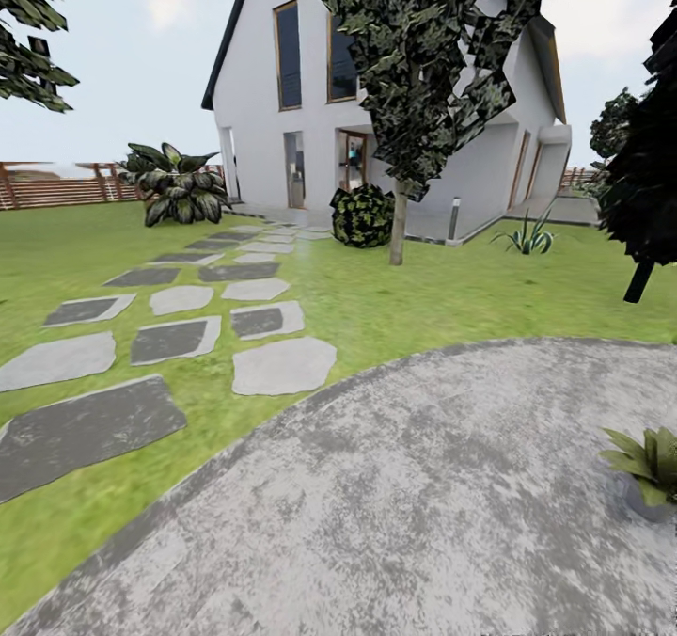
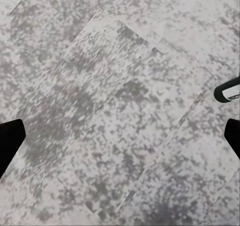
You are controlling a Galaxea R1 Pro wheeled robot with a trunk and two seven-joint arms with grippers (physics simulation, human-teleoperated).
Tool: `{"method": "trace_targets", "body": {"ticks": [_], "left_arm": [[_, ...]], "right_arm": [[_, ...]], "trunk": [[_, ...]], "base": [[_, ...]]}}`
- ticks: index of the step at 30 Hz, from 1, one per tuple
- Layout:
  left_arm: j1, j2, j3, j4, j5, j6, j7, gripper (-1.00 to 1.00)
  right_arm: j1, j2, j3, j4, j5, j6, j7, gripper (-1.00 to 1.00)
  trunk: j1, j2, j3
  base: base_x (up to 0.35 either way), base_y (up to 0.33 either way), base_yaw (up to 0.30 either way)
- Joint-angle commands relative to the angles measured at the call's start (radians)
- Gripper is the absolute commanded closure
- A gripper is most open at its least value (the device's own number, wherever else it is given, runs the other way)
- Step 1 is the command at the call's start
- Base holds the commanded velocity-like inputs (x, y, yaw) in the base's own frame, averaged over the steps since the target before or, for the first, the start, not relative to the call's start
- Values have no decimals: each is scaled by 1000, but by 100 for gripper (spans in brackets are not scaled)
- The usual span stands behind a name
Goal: Pick up the pesticide atomizer in the garden and spray insectifuge to fully cover both potted plants in the garden.
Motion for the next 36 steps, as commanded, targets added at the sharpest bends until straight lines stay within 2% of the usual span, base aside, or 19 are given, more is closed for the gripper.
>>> {"method": "trace_targets", "body": {"ticks": [1, 14, 22, 36], "left_arm": [[0, 0, 4, 1, 2, -3, -1, -100], [0, 0, 2, 1, 2, -3, -1, -100], [0, -2, 0, 1, 0, -3, -1, -100], [0, -2, 0, 1, -1, -3, -1, -100]], "right_arm": [[0, 0, 0, -1, 0, -2, 0, -100], [0, 0, -1, -3, -1, -2, 0, -100], [0, 2, 0, -5, -1, -2, -1, -100], [0, 3, -1, -7, -3, -2, -2, -100]], "trunk": [[0, 0, -1], [0, 0, -1], [0, 0, -1], [0, 0, -1]], "base": [[109, 338, -262], [41, 338, -262], [-65, 315, -261], [-13, 41, -262]]}}
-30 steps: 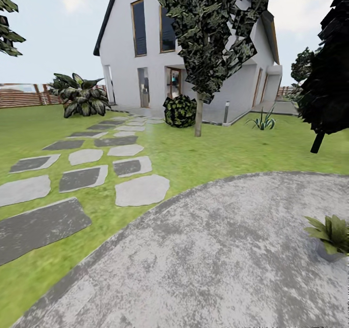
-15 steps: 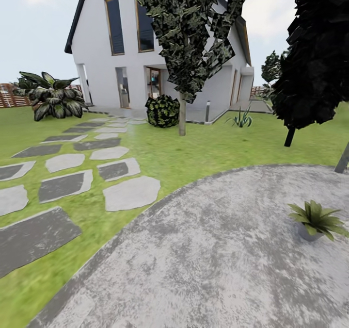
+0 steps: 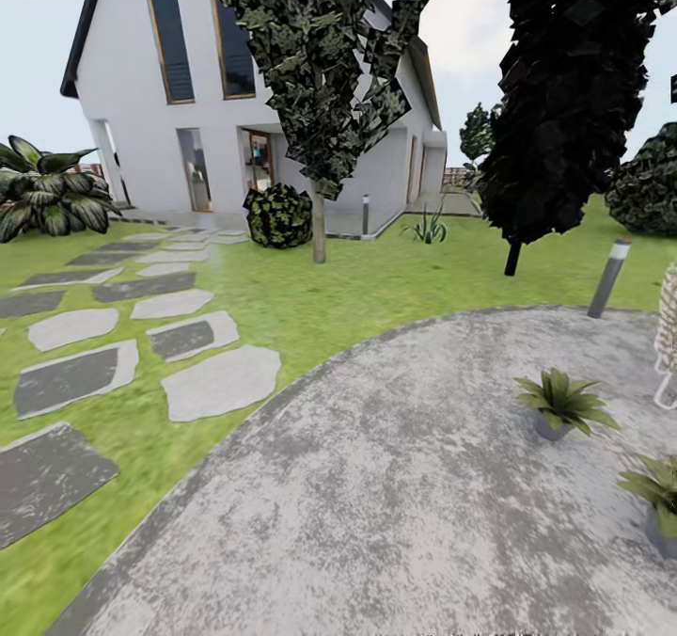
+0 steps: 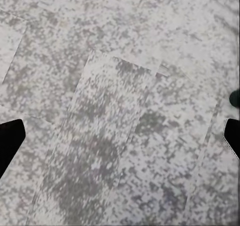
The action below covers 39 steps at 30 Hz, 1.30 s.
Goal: Pick up the pesticide atomizer in the garden and spray insectifuge to fully cover both potted plants in the garden.
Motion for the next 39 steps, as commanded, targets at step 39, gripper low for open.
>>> {"method": "trace_targets", "body": {"ticks": [39], "left_arm": [[-3, -11, 8, -14, 4, -3, 0, -100]], "right_arm": [[0, -6, 0, 7, -118, -2, 8, -100]], "trunk": [[0, 0, -1]], "base": [[-100, 91, -264]]}}
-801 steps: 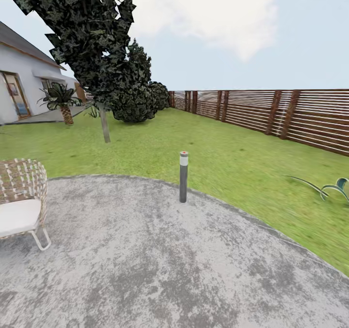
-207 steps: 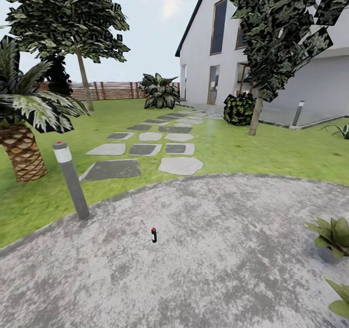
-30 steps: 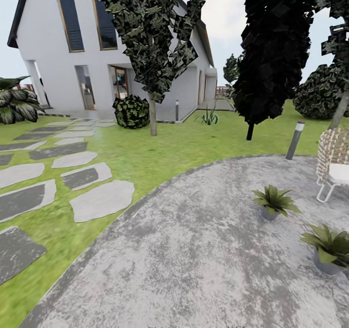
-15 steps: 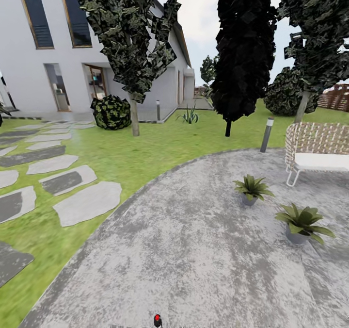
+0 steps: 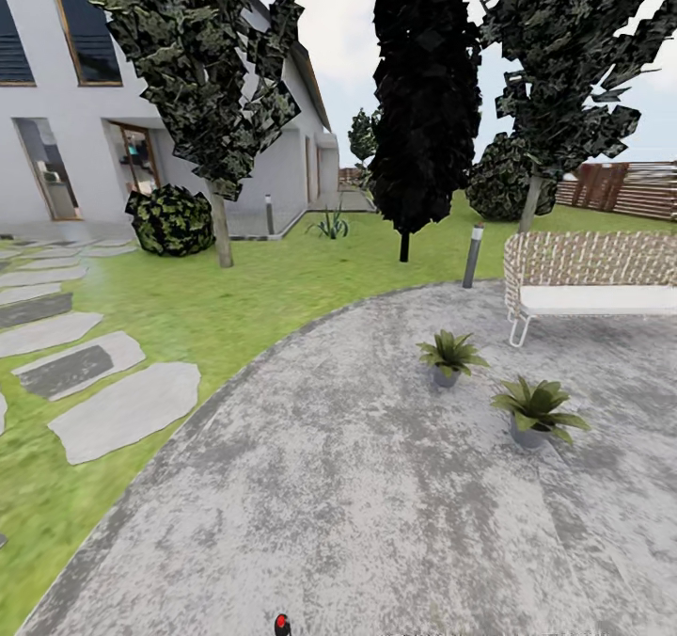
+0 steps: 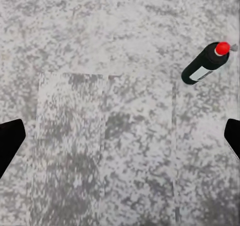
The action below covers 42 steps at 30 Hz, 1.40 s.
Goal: Pick up the pesticide atomizer in the garden and spray insectifuge to fully cover both potted plants in the garden.
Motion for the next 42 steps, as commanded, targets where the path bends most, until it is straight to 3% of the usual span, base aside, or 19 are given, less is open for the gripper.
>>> {"method": "trace_targets", "body": {"ticks": [1, 12, 19, 42], "left_arm": [[-1, 0, 4, 0, 2, -3, -1, -100], [-6, 10, 6, -1, 1, -31, -1, -100], [-9, 8, 0, -40, -2, -38, -1, -100], [2, -2, 0, -33, -8, -36, -1, -100]], "right_arm": [[0, 0, 2, 0, -10, -3, 1, -100], [0, 0, 2, -3, -11, -3, 0, -100], [0, 0, 2, -4, -10, -3, 0, -100], [0, 0, 2, -5, -10, -3, 0, -100]], "trunk": [[0, 0, -1], [0, 0, -1], [0, 0, -1], [0, 0, -1]], "base": [[0, 0, -265], [53, 93, -265], [34, 175, -265], [-27, 32, -265]]}}
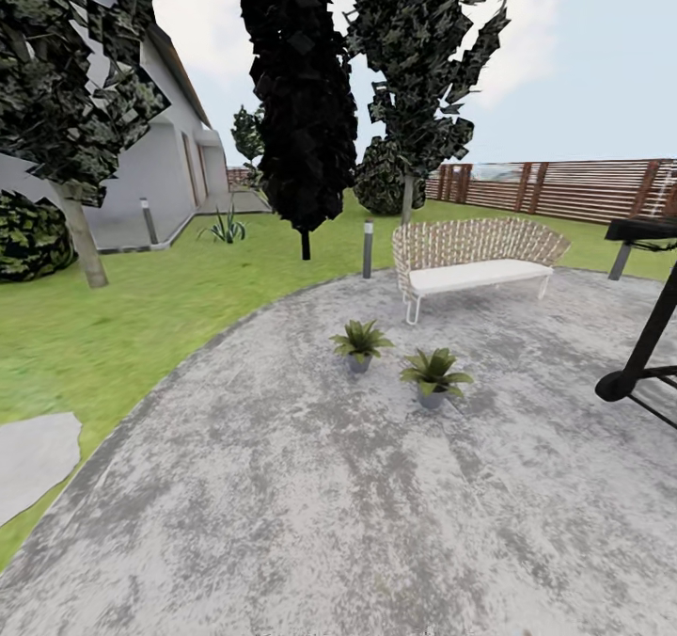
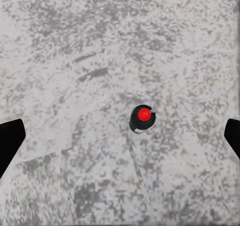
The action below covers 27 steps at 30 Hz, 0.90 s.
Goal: Pick up the pesticide atomizer in the garden and spray insectifuge to fully cover both potted plants in the garden.
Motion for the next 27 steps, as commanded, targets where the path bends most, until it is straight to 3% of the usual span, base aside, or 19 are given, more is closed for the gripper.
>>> {"method": "trace_targets", "body": {"ticks": [1, 12, 27], "left_arm": [[0, 0, 4, 1, 1, -3, -1, -100], [0, 2, 5, 1, 6, -4, -1, -100], [0, 3, 5, 1, 7, -4, -1, -100]], "right_arm": [[0, 0, 2, 0, -10, -3, 0, -100], [0, 0, 2, 0, -10, -3, 0, -100], [0, 0, 2, 0, -10, -3, 0, -100]], "trunk": [[0, 0, -1], [0, 0, -1], [0, 0, -9]], "base": [[-209, 210, -265], [-208, 226, -265], [-19, 26, -264]]}}
